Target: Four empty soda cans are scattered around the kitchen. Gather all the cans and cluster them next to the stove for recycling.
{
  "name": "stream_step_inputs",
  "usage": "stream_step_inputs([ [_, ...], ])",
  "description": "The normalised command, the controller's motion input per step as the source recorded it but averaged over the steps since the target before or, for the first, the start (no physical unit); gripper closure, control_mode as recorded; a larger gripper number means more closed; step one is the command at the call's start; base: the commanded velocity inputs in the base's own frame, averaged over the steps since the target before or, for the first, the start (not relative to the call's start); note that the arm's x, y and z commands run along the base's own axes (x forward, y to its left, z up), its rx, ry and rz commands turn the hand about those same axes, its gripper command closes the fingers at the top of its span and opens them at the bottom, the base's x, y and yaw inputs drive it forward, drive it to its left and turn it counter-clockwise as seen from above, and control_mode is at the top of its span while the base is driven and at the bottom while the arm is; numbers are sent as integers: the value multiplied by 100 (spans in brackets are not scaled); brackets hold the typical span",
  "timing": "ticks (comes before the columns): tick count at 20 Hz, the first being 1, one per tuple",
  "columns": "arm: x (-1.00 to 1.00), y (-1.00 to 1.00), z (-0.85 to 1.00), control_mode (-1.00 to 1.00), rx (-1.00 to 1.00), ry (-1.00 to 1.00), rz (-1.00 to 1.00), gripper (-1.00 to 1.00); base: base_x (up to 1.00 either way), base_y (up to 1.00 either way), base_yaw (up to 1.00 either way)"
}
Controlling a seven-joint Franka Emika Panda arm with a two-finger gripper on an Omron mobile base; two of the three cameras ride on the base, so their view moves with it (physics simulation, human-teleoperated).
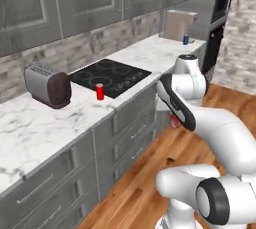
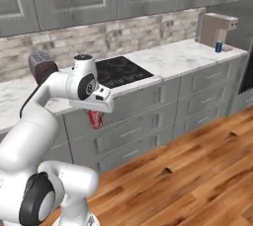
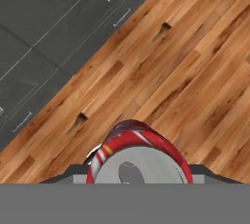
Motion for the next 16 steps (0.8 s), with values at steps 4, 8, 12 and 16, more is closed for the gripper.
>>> stream_step_inputs([
  [4,0,0,0,100,0,0,0,100,50,0,42],
  [8,0,0,0,100,0,0,0,100,57,0,40],
  [12,0,0,0,100,0,0,0,100,82,0,31],
  [16,0,0,0,100,0,0,0,100,93,0,26],
])
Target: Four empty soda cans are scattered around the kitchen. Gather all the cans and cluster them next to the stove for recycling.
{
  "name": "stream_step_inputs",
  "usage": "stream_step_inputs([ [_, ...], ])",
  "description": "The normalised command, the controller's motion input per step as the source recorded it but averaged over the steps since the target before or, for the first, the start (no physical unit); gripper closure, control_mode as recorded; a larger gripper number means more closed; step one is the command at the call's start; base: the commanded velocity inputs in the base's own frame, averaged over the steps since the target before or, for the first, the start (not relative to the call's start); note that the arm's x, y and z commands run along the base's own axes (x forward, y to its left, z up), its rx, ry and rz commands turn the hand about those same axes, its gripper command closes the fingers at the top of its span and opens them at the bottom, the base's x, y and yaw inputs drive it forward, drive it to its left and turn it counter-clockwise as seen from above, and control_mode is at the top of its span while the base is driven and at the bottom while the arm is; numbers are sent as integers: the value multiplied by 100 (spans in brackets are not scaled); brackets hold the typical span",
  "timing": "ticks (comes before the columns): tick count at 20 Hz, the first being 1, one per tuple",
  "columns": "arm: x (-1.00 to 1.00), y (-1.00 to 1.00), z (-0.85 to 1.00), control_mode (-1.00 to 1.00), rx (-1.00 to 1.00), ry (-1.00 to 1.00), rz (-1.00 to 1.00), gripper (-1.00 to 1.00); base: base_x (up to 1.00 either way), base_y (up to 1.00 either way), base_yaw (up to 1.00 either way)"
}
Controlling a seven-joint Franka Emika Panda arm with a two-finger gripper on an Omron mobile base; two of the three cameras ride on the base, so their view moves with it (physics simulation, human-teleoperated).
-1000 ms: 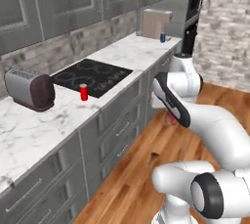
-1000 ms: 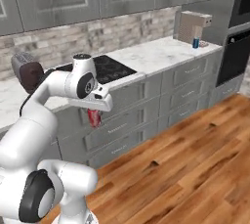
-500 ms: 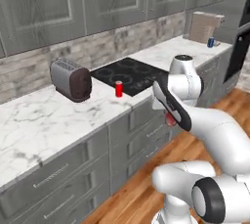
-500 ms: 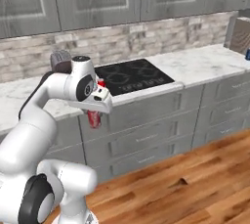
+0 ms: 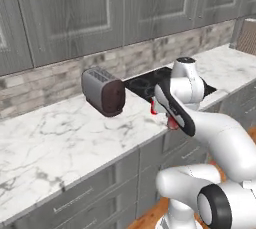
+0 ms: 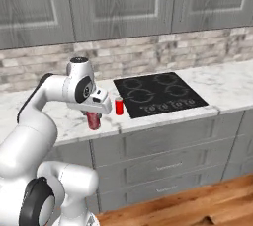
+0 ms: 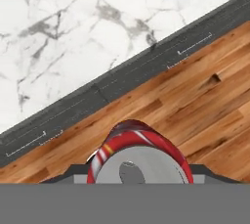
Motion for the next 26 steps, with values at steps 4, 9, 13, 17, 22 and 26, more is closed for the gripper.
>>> stream_step_inputs([
  [4,0,0,0,100,0,0,0,100,76,0,17],
  [9,0,0,0,100,0,0,0,100,62,0,17],
  [13,0,0,0,100,0,0,0,100,45,-8,12],
  [17,0,0,0,100,0,0,0,100,36,-14,9],
  [22,8,-2,-2,-100,0,1,0,100,21,-9,1],
  [26,48,-16,-10,-100,0,5,0,100,0,0,0],
])
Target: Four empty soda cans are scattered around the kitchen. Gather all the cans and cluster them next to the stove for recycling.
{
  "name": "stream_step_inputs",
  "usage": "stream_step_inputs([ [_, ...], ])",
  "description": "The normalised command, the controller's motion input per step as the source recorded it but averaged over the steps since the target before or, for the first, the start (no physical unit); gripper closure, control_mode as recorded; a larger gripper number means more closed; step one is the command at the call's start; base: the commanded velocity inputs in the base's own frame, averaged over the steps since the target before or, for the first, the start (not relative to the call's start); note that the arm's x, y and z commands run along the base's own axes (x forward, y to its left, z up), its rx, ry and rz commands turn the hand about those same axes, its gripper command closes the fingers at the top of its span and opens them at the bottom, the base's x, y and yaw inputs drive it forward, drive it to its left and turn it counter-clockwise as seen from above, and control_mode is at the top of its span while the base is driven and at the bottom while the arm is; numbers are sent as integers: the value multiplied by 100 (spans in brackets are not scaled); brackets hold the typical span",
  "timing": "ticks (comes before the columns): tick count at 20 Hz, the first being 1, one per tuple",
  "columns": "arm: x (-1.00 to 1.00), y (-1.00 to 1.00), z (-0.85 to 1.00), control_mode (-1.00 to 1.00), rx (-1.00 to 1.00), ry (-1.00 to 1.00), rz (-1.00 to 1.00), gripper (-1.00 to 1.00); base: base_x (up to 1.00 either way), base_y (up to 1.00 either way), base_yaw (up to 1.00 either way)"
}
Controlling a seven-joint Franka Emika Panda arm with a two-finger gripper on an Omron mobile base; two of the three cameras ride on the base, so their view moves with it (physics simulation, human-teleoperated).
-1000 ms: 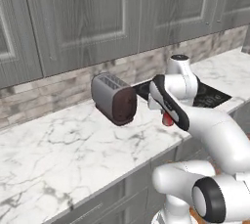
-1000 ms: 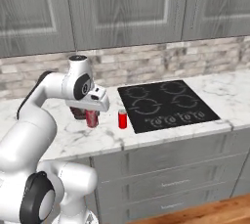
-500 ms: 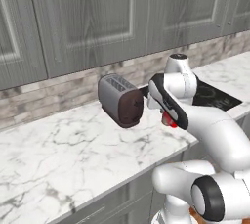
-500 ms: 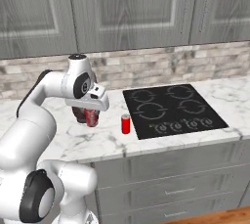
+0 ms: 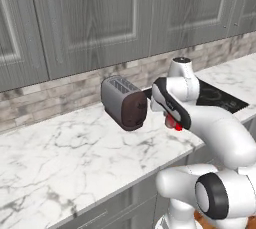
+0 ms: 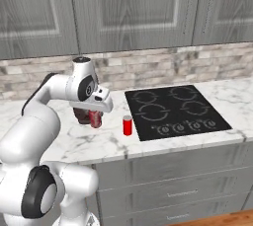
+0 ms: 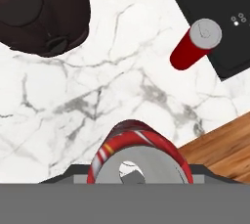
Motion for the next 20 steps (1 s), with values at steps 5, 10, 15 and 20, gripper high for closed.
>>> stream_step_inputs([
  [5,50,-18,-16,-100,0,3,0,100,0,0,0],
  [10,44,-8,-20,-100,0,5,0,100,0,0,0],
  [15,38,0,-32,-100,0,1,0,100,0,0,0],
  [20,27,0,-32,-100,0,0,0,100,0,0,0],
])
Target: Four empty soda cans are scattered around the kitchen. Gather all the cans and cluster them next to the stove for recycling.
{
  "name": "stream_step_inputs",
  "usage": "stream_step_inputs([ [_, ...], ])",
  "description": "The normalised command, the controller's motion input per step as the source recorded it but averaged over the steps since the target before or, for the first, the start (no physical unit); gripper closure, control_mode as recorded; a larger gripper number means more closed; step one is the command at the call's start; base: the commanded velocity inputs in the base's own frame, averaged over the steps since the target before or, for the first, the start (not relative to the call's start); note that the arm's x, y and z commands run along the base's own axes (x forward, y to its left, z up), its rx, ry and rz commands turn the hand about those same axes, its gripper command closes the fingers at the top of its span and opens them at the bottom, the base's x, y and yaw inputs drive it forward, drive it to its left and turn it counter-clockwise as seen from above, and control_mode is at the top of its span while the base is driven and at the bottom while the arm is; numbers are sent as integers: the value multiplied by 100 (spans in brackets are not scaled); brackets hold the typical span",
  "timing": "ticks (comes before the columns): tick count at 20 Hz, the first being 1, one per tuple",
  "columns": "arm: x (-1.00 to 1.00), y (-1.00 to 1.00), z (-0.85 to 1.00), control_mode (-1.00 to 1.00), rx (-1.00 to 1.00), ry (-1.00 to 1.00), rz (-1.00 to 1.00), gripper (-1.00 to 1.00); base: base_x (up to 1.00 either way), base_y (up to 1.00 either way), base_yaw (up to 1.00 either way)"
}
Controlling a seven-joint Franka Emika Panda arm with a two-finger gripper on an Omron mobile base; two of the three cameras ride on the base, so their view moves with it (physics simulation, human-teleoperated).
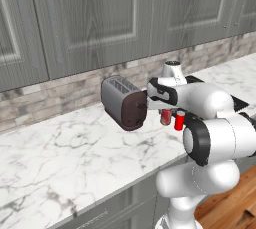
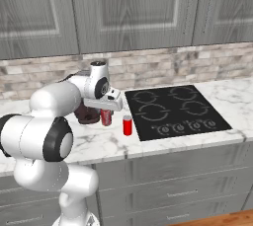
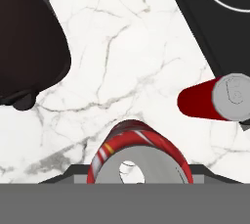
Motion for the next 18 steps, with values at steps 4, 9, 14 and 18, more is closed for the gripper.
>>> stream_step_inputs([
  [4,16,0,-35,-100,0,0,0,100,0,0,0],
  [9,9,0,-32,-100,1,0,0,100,0,0,0],
  [14,9,-5,-29,-100,1,0,0,100,0,0,0],
  [18,12,-6,-23,-100,1,0,0,100,0,0,0],
])
